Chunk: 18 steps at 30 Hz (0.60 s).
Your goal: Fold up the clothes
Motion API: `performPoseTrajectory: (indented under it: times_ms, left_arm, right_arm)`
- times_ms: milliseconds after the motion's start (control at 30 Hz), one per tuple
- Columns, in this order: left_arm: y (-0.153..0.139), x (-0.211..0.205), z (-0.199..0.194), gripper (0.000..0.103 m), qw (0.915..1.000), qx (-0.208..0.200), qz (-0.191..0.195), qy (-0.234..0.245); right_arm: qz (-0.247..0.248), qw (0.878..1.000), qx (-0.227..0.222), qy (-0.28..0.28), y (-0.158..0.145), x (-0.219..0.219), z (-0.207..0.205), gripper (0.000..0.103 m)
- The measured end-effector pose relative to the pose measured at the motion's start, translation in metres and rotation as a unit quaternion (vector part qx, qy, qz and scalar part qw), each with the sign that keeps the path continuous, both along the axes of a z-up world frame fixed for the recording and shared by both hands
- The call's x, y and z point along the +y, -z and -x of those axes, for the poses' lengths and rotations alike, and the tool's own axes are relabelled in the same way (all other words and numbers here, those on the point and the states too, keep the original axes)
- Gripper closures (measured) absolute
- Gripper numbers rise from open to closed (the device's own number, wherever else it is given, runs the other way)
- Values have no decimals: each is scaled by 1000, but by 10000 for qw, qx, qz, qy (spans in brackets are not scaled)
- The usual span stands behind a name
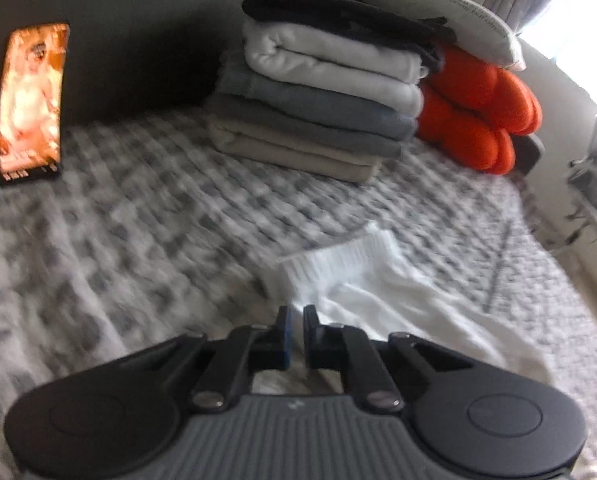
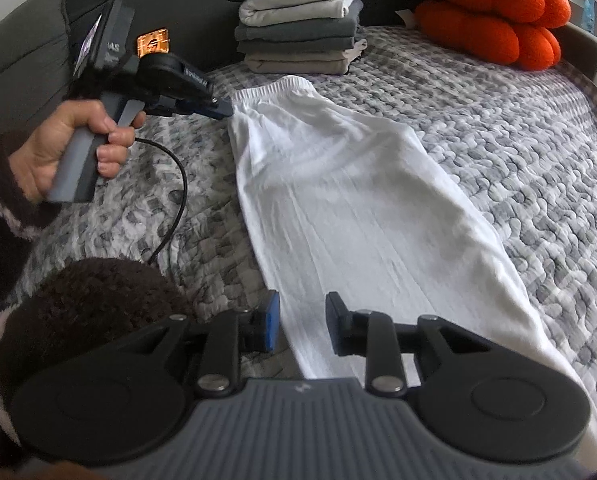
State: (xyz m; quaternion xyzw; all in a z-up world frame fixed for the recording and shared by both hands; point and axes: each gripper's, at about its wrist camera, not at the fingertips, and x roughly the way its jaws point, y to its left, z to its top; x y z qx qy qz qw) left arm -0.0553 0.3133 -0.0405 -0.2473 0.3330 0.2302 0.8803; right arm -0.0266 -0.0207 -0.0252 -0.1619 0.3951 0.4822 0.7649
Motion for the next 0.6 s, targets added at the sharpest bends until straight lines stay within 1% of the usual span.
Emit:
performPoseTrajectory:
  times_ms: [33, 100, 200, 267, 333, 400, 467, 600]
  left_arm:
    - [3, 2, 0, 97, 10000, 55, -11, -26]
    - [6, 8, 0, 97, 9999, 100, 115, -76]
    - [5, 15, 6, 97, 9993, -24, 365, -101]
    - [1, 13, 9, 96, 9990, -166, 418, -44]
    - [-5, 8, 9, 92, 9985, -286, 450, 73]
    - [-11, 2, 8, 80, 9980, -385, 457, 204]
    - [-17, -5, 6, 71, 9973, -463, 441, 349]
    - [-27, -23, 0, 67, 9947, -645, 426, 681]
  right_arm:
    - [2, 10000, -7, 22, 0, 0, -1, 74]
    - [7, 10000, -20, 67, 0, 1, -2, 74]
    - [-49, 9999, -28, 151, -2, 1, -5, 72]
    - [-115, 9997, -24, 208, -4, 1, -8, 68]
    - [-181, 9995, -19, 264, -6, 1, -11, 66]
    - [-227, 9993, -26, 304, -8, 1, -14, 66]
    - [-249, 9991, -63, 330, -10, 3, -17, 64]
    - [-296, 9988, -119, 368, -13, 7, -22, 61]
